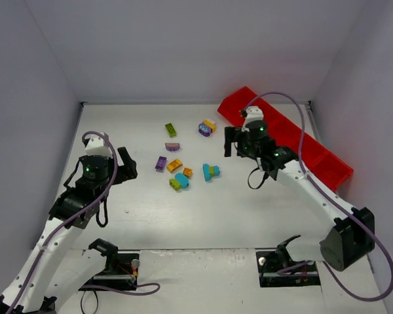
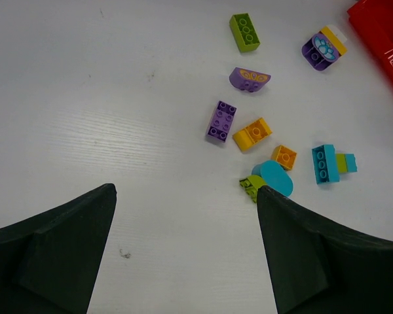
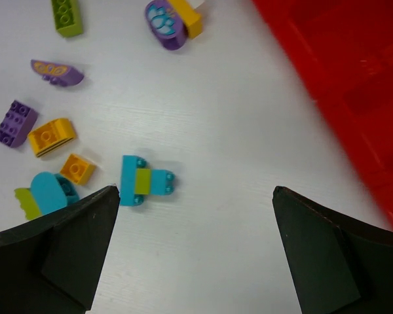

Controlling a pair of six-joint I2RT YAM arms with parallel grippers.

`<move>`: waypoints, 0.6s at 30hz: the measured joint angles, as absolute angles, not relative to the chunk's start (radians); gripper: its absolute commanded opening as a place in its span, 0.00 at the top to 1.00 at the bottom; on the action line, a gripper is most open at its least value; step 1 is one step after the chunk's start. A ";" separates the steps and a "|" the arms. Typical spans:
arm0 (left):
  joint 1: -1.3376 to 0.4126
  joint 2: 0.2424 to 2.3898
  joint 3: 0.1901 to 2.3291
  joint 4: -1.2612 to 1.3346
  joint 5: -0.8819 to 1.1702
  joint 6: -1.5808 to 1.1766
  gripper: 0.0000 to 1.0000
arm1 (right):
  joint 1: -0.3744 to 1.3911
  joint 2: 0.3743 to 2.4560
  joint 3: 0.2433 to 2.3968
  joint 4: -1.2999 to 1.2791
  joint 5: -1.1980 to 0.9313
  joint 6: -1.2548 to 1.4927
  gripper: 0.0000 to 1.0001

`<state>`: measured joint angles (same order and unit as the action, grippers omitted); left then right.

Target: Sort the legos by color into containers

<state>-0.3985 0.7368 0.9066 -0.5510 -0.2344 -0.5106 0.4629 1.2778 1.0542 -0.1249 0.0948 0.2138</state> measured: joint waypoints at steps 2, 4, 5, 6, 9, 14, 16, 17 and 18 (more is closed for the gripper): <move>-0.398 0.745 0.907 -0.556 -0.231 -0.515 0.18 | 0.517 1.349 1.096 -0.119 0.098 0.227 0.00; -0.398 0.751 0.907 -0.562 -0.226 -0.520 0.18 | 0.562 1.425 1.149 -0.114 0.091 0.244 0.00; -0.398 0.754 0.907 -0.565 -0.224 -0.522 0.18 | 0.580 1.466 1.177 -0.111 0.084 0.252 0.00; -0.398 0.756 0.907 -0.567 -0.222 -0.525 0.18 | 0.593 1.505 1.205 -0.104 0.077 0.260 0.00; -0.398 0.756 0.907 -0.572 -0.216 -0.530 0.18 | 0.620 1.626 1.275 -0.085 0.059 0.287 0.02; -0.398 0.754 0.907 -0.582 -0.201 -0.537 0.18 | 0.661 1.806 1.356 -0.085 0.033 0.321 0.21; -0.398 0.749 0.907 -0.589 -0.198 -0.540 0.18 | 0.681 1.862 1.374 -0.086 0.030 0.338 0.23; -0.398 0.746 0.907 -0.591 -0.196 -0.543 0.18 | 0.693 1.885 1.381 -0.088 0.030 0.345 0.26; -0.398 0.743 0.907 -0.593 -0.194 -0.545 0.18 | 0.704 1.905 1.386 -0.087 0.030 0.351 0.27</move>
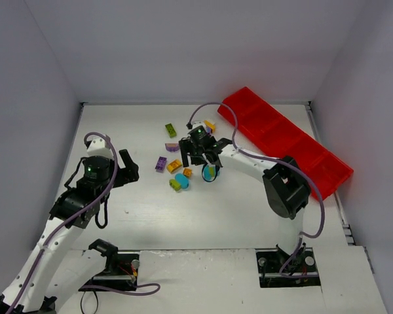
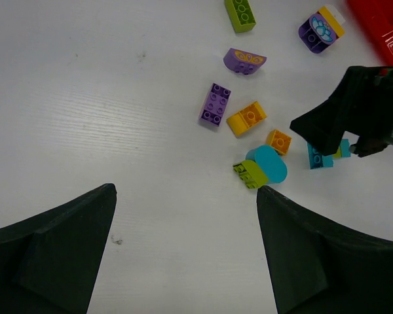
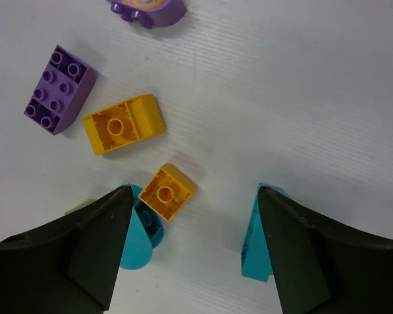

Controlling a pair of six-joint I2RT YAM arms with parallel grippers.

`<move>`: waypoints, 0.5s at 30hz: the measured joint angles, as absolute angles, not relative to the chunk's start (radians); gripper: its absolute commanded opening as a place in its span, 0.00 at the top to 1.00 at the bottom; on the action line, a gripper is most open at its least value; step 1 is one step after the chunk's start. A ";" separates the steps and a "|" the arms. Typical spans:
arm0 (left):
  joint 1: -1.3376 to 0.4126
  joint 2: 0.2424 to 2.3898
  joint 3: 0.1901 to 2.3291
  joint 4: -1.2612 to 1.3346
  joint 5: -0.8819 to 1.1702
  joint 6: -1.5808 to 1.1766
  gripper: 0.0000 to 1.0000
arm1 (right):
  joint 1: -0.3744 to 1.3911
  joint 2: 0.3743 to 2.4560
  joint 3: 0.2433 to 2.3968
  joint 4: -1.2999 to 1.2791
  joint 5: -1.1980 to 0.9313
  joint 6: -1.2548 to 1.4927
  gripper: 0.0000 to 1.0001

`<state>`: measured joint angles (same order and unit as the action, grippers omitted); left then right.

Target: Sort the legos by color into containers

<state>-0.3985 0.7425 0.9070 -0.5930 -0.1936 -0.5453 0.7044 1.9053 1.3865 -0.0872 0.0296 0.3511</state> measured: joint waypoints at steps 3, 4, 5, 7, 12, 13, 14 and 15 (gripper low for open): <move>-0.398 0.731 0.907 -0.595 -0.187 -0.554 0.18 | 0.733 1.954 1.405 -0.090 0.028 0.371 0.32; -0.398 0.730 0.907 -0.596 -0.184 -0.555 0.18 | 0.742 1.968 1.414 -0.091 0.027 0.378 0.33; -0.398 0.728 0.907 -0.597 -0.183 -0.558 0.18 | 0.749 1.981 1.423 -0.090 0.027 0.387 0.33; -0.398 0.728 0.907 -0.598 -0.179 -0.560 0.18 | 0.761 2.005 1.437 -0.088 0.026 0.405 0.35; -0.398 0.729 0.904 -0.601 -0.169 -0.564 0.18 | 0.760 2.034 1.442 -0.090 0.028 0.446 0.38; -0.398 0.729 0.903 -0.601 -0.166 -0.565 0.18 | 0.760 2.039 1.443 -0.089 0.030 0.453 0.39; -0.398 0.729 0.903 -0.602 -0.162 -0.566 0.18 | 0.760 2.045 1.443 -0.090 0.031 0.459 0.41; -0.398 0.729 0.903 -0.602 -0.161 -0.567 0.18 | 0.760 2.052 1.443 -0.090 0.033 0.466 0.43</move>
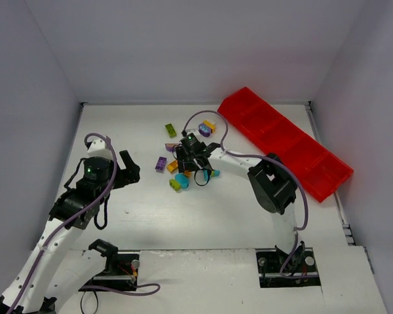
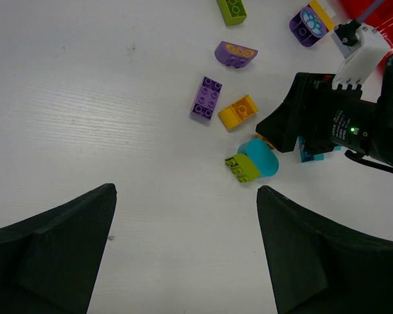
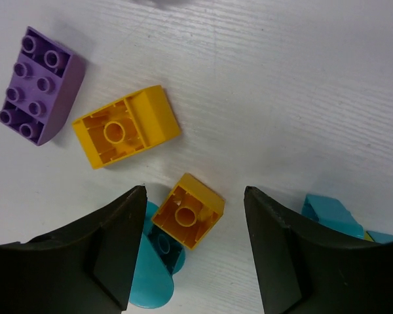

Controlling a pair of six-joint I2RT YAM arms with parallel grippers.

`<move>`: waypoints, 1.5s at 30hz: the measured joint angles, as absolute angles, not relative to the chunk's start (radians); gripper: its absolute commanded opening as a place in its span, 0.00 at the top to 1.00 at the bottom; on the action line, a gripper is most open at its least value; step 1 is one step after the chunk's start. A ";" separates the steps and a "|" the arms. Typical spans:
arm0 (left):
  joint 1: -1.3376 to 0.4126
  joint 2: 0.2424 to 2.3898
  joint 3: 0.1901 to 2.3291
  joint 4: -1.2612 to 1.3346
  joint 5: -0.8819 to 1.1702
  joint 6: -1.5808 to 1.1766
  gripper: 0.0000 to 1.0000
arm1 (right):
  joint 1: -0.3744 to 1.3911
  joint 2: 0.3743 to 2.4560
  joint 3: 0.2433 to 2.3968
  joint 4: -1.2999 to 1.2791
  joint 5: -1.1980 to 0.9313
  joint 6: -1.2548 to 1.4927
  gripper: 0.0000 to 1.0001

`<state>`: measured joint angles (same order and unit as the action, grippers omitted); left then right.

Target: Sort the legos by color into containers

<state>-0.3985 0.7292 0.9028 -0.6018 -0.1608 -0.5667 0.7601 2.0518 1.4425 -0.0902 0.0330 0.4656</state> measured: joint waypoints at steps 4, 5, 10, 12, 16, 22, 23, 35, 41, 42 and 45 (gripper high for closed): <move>-0.398 0.729 0.900 -0.602 -0.155 -0.573 0.18 | 0.760 2.082 1.443 -0.091 0.036 0.486 0.50; -0.398 0.730 0.899 -0.602 -0.154 -0.575 0.18 | 0.760 2.087 1.443 -0.090 0.039 0.490 0.53; -0.398 0.735 0.890 -0.602 -0.148 -0.579 0.18 | 0.760 2.089 1.444 -0.089 0.038 0.505 0.66; -0.398 0.738 0.889 -0.602 -0.146 -0.579 0.18 | 0.760 2.089 1.444 -0.089 0.039 0.510 0.81; -0.398 0.738 0.888 -0.602 -0.145 -0.580 0.18 | 0.759 2.089 1.444 -0.088 0.057 0.503 1.00; -0.398 0.738 0.888 -0.602 -0.145 -0.579 0.18 | 0.726 2.076 1.493 -0.115 0.125 0.412 1.00; -0.398 0.738 0.888 -0.602 -0.145 -0.579 0.18 | 0.710 2.068 1.506 -0.115 0.138 0.392 1.00; -0.398 0.739 0.885 -0.602 -0.136 -0.579 0.18 | 0.371 2.024 1.639 -0.070 0.226 0.203 0.99; -0.398 0.755 0.885 -0.602 -0.135 -0.579 0.18 | 0.270 2.078 1.741 -0.043 0.234 0.147 0.91; -0.398 0.759 0.885 -0.602 -0.136 -0.580 0.18 | 0.255 2.090 1.757 -0.037 0.233 0.142 0.78; -0.398 0.768 0.885 -0.602 -0.136 -0.580 0.18 | 0.225 2.126 1.794 -0.028 0.232 0.128 0.70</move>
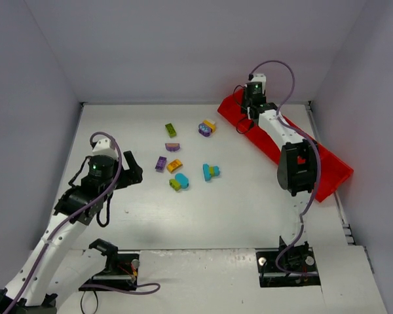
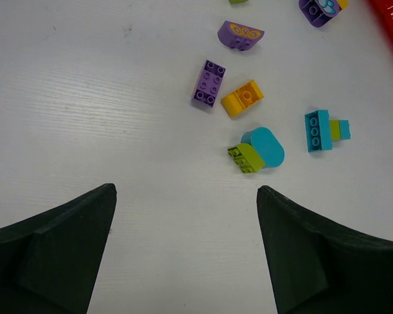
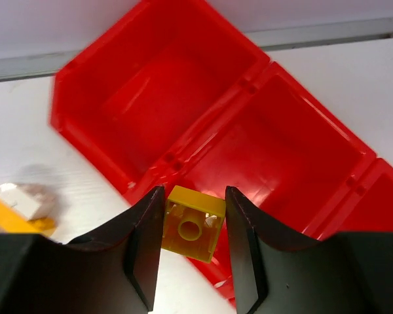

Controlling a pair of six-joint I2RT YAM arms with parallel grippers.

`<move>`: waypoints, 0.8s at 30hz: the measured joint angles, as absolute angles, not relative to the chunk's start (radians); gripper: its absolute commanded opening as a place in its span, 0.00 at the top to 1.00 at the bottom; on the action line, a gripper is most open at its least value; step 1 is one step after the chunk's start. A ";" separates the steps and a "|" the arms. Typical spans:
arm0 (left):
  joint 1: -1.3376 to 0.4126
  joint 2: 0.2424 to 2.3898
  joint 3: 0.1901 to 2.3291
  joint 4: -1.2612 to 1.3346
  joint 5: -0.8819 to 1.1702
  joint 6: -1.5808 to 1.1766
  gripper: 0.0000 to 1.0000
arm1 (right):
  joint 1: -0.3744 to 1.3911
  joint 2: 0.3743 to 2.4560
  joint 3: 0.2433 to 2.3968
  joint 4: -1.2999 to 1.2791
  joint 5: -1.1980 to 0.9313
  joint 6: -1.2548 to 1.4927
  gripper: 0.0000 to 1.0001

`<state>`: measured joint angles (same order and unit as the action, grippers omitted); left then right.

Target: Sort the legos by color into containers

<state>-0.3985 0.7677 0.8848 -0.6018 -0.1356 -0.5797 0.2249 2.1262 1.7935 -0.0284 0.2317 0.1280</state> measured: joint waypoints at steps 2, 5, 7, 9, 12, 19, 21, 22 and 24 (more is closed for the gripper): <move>-0.398 0.771 0.885 -0.602 -0.136 -0.580 0.18 | 0.210 2.152 1.806 -0.022 0.234 0.125 0.71; -0.398 0.775 0.885 -0.602 -0.136 -0.580 0.18 | 0.187 2.186 1.807 -0.020 0.237 0.125 0.70; -0.398 0.778 0.885 -0.602 -0.136 -0.580 0.18 | 0.176 2.204 1.807 -0.022 0.238 0.125 0.65; -0.398 0.778 0.885 -0.602 -0.136 -0.580 0.18 | 0.170 2.214 1.807 -0.026 0.238 0.123 0.55; -0.398 0.780 0.885 -0.602 -0.136 -0.580 0.18 | 0.167 2.216 1.807 -0.026 0.233 0.116 0.39; -0.398 0.786 0.885 -0.601 -0.136 -0.579 0.18 | 0.187 2.203 1.780 -0.021 0.197 0.097 0.15; -0.398 0.787 0.885 -0.601 -0.137 -0.579 0.18 | 0.207 2.177 1.737 -0.019 0.168 0.094 0.13; -0.398 0.787 0.885 -0.601 -0.137 -0.579 0.18 | 0.224 2.158 1.711 -0.020 0.150 0.089 0.13; -0.398 0.788 0.885 -0.601 -0.137 -0.579 0.18 | 0.266 2.122 1.667 -0.019 0.112 0.075 0.09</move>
<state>-0.3985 0.7876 0.8848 -0.6010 -0.1368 -0.5789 0.2661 2.1216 1.6672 -0.0185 0.1116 0.0746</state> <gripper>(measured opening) 0.815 0.878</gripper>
